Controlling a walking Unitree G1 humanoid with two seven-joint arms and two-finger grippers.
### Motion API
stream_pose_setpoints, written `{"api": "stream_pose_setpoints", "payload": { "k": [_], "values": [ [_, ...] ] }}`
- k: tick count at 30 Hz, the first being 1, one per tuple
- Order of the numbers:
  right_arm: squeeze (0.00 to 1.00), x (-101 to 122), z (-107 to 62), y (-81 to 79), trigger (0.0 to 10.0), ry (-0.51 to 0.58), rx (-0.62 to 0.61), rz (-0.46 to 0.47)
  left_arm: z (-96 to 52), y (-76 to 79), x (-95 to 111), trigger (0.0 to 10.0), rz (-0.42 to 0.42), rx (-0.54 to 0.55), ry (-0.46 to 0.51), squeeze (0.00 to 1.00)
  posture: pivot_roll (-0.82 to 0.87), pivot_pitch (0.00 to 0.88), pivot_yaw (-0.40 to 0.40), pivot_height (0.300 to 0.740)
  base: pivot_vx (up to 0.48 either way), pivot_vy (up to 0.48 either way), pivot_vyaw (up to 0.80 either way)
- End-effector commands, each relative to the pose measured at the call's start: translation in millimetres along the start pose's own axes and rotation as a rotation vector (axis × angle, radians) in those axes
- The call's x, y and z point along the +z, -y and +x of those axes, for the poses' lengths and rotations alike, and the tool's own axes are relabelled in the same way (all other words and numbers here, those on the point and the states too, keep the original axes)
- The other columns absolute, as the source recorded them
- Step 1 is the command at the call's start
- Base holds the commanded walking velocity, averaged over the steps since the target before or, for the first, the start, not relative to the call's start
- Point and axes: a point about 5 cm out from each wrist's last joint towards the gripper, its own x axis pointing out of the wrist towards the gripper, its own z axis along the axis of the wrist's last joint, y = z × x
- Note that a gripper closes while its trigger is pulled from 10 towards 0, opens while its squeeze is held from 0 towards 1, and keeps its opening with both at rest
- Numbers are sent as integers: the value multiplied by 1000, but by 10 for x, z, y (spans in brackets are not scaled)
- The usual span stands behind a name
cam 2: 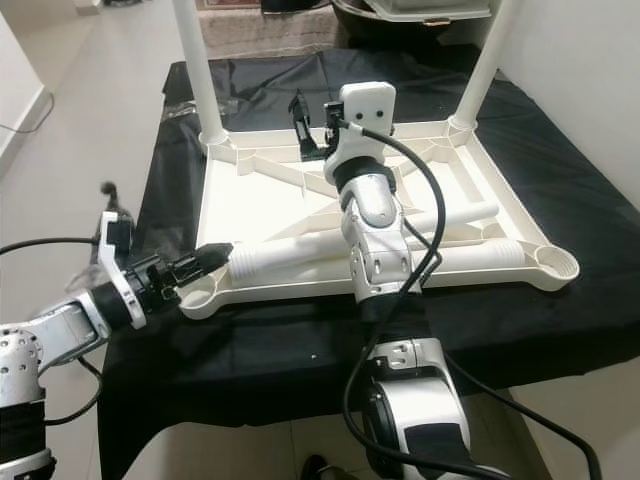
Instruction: Building children table
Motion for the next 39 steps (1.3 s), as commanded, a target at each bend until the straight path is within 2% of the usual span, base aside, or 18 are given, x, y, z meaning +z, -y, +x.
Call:
{"api": "stream_pose_setpoints", "payload": {
  "k": [1,10,24,38,39],
  "values": [
    [0,-15,-30,-3,10000,-8,-2,5,-21,-51,-5,10000,-6,17,-17,0,20,203,10,740,0,0,0],
    [0,12,-56,22,10000,-6,-15,-3,17,-101,-45,10000,-42,12,-40,0,12,220,31,740,0,0,0],
    [0,26,-121,60,10000,-20,-26,-17,321,8,49,10000,-87,-128,-41,0,4,247,53,740,0,0,0],
    [0,65,-138,111,10000,-24,-42,-28,397,-60,-8,10000,-127,-131,-48,0,-11,256,68,740,0,0,0],
    [0,76,-136,127,10000,-23,-47,-32,395,-55,-17,2039,-140,-144,-47,0,-14,259,70,740,0,0,0]
  ]
}}
